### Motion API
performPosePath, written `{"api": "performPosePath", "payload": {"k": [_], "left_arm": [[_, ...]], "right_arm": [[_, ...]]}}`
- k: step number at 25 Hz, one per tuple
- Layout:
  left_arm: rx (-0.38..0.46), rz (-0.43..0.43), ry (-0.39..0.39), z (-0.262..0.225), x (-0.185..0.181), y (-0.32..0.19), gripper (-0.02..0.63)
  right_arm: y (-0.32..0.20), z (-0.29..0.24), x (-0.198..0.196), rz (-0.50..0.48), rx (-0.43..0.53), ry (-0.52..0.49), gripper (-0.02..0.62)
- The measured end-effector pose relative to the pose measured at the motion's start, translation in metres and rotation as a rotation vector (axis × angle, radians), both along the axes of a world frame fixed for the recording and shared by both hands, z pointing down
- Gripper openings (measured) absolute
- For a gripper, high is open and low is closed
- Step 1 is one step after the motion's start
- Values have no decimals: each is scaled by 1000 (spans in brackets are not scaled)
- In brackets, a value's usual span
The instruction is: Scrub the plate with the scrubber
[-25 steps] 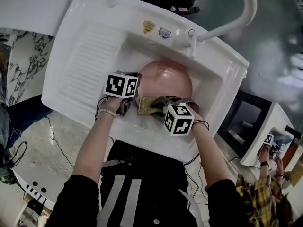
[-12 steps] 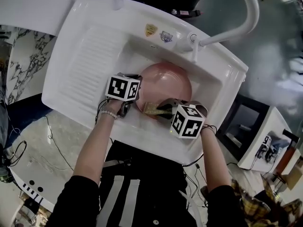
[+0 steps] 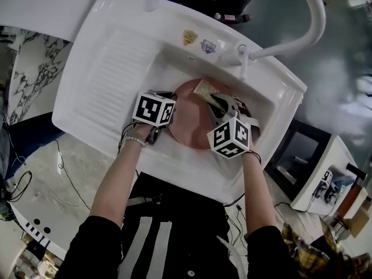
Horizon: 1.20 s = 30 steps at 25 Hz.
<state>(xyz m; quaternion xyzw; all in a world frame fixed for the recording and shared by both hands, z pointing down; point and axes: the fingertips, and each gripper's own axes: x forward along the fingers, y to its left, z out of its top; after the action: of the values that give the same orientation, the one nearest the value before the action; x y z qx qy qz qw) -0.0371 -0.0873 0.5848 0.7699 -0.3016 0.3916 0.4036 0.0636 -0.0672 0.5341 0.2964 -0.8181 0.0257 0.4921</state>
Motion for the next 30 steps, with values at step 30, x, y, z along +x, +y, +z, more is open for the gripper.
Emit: {"api": "performPosePath", "payload": {"k": [30], "left_arm": [[10,4,1,-1,-1,0,12]], "right_arm": [[75,34,-53,-224,-314,-101,75]]}}
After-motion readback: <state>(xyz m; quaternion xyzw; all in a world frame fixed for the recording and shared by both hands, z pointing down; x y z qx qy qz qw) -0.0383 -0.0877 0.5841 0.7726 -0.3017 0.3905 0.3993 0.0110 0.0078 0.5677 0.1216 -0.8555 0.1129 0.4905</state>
